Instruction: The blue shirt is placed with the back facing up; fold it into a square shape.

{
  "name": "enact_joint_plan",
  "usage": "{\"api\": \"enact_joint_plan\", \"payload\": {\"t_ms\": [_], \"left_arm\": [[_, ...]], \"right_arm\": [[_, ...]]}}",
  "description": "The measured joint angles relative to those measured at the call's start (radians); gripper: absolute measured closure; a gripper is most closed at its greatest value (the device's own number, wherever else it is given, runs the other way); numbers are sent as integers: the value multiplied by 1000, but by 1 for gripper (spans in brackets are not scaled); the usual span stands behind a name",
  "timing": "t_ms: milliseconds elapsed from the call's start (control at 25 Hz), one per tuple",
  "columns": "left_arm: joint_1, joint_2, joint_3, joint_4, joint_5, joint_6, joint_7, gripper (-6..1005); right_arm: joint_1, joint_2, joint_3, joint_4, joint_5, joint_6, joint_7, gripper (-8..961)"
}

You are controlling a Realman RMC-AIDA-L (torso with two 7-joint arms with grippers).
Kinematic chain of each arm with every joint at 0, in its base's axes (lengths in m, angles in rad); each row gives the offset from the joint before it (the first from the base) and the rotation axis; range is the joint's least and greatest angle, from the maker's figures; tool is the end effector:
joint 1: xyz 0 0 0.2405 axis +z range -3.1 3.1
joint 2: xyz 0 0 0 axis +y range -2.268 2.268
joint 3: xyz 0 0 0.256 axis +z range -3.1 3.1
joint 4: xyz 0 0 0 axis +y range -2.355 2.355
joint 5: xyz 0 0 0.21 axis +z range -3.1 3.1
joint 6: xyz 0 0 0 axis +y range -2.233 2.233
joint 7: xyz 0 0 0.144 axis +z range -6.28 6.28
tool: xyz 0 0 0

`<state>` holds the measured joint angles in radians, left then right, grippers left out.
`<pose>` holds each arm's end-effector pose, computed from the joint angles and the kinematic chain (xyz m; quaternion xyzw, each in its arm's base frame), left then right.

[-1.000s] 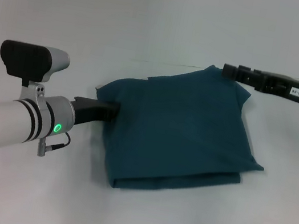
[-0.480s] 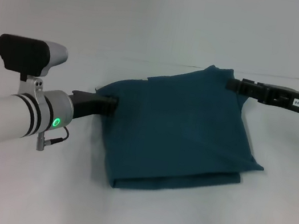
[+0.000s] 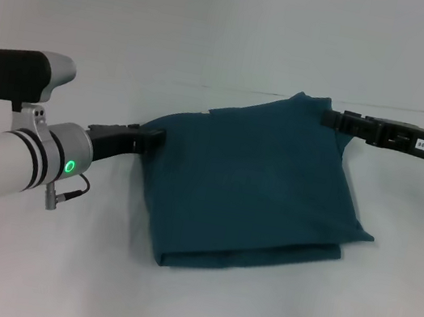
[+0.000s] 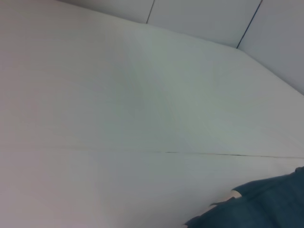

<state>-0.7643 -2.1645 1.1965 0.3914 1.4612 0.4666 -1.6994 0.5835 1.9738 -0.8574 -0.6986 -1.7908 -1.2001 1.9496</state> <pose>-0.2310 0.4290 -0.0849 -0.7947 -0.4562 -0.1947 0.3499 0.2559 0.4041 0.0509 -0.8326 0.4242 0.2710 0.2311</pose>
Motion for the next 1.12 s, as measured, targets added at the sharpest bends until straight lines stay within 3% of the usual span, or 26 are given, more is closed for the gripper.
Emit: {"api": "enact_joint_plan", "payload": {"t_ms": [400,480,1120], "left_arm": [[-9,-8,55,-17,2,-23,6,279],[-9,-8,59,-17,2,-22,6,89],[-23,-8,165,-7,8,-9,11,180]], "right_arm": [[6,5,0,2,-1,1,-2,314],[7,5,0,2,-1,1,-3,314],[7,5,1,-1,-1,1,-8,314]]}}
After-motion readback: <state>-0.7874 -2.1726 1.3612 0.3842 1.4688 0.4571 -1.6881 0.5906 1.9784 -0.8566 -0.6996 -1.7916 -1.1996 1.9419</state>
